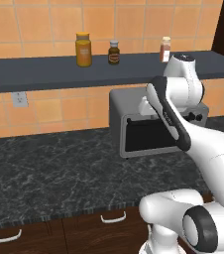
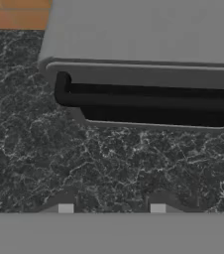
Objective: Navigate to the toaster.
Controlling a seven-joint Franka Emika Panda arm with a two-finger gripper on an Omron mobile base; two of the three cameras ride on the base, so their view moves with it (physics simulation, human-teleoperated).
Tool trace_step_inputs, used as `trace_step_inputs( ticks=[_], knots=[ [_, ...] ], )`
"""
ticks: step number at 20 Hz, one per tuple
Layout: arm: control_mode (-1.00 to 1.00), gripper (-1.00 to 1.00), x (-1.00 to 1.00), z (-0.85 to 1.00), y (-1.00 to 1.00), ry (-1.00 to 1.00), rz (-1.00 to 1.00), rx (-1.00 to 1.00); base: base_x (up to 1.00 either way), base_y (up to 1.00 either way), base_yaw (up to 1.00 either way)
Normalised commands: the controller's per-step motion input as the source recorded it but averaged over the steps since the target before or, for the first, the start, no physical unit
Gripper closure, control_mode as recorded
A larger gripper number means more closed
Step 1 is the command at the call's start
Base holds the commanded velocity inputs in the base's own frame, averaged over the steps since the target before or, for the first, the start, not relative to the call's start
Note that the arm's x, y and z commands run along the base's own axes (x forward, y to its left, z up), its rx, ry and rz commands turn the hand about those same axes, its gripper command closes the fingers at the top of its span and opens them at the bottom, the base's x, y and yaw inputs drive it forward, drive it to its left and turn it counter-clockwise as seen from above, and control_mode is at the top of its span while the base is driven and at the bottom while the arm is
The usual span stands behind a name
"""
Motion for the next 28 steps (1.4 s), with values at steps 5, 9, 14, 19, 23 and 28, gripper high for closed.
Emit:
trace_step_inputs(
  ticks=[5,9,14,19,23,28],
  knots=[
    [-1.00,-1.00,-0.83,0.00,0.00,-0.03,0.00,0.00,0.00,0.00,0.00],
    [-1.00,-1.00,-1.00,0.00,0.00,-0.07,0.00,0.00,0.00,0.00,0.00],
    [-1.00,-1.00,-1.00,0.00,0.00,-0.06,0.00,0.00,0.00,0.00,0.00],
    [-1.00,-1.00,-0.68,0.00,0.00,-0.03,0.00,0.00,0.00,0.00,0.00],
    [1.00,-1.00,-0.23,0.00,0.00,0.00,0.00,0.00,-0.26,0.00,0.00],
    [1.00,-1.00,0.00,0.00,0.00,0.00,0.00,0.00,-0.78,0.26,0.22]
  ],
)
